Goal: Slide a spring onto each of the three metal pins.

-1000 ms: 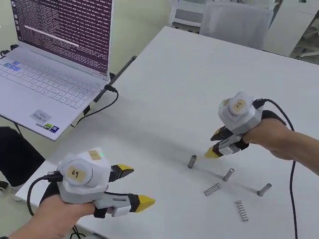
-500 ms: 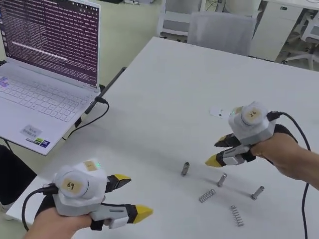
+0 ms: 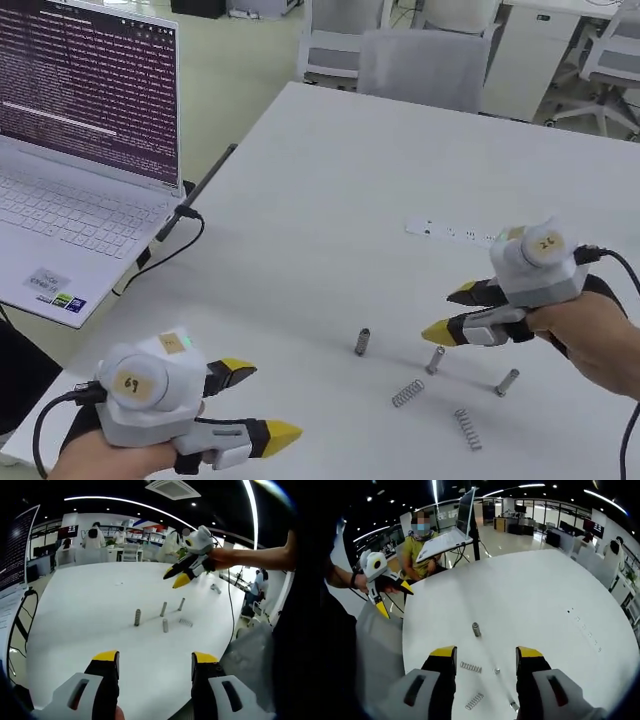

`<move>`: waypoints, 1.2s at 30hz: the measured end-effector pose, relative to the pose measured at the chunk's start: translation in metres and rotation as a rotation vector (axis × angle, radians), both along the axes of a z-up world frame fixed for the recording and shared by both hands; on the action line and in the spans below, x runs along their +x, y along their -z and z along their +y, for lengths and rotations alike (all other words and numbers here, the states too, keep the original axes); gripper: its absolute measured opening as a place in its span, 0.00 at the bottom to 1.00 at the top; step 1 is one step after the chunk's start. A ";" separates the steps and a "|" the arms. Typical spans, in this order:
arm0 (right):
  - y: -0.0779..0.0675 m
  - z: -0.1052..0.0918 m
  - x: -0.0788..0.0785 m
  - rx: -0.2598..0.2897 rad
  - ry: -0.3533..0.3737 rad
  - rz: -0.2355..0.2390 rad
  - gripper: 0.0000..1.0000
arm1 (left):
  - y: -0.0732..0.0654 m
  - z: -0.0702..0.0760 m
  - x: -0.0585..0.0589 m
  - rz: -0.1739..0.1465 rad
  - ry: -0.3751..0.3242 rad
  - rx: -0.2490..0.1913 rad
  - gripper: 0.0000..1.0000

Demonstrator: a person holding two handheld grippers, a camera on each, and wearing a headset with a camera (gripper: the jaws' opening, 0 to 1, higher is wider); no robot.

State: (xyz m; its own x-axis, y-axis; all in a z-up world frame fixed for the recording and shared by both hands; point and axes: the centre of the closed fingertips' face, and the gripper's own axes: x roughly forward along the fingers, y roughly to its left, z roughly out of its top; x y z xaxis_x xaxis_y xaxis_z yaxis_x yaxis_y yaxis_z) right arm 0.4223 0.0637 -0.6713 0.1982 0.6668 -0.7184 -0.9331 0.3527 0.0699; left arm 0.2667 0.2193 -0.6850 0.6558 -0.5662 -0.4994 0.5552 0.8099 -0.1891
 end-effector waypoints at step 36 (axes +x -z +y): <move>-0.002 -0.095 -0.073 0.170 0.268 0.035 0.62 | -0.011 0.010 0.011 -0.012 -0.017 0.010 0.53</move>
State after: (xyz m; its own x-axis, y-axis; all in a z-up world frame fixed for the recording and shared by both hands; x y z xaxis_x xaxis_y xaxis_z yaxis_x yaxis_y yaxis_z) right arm 0.3490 -0.0308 -0.6693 0.3599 0.7055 -0.6105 -0.8048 0.5658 0.1794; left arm 0.2776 0.2294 -0.6742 0.6712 -0.5501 -0.4969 0.5436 0.8210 -0.1746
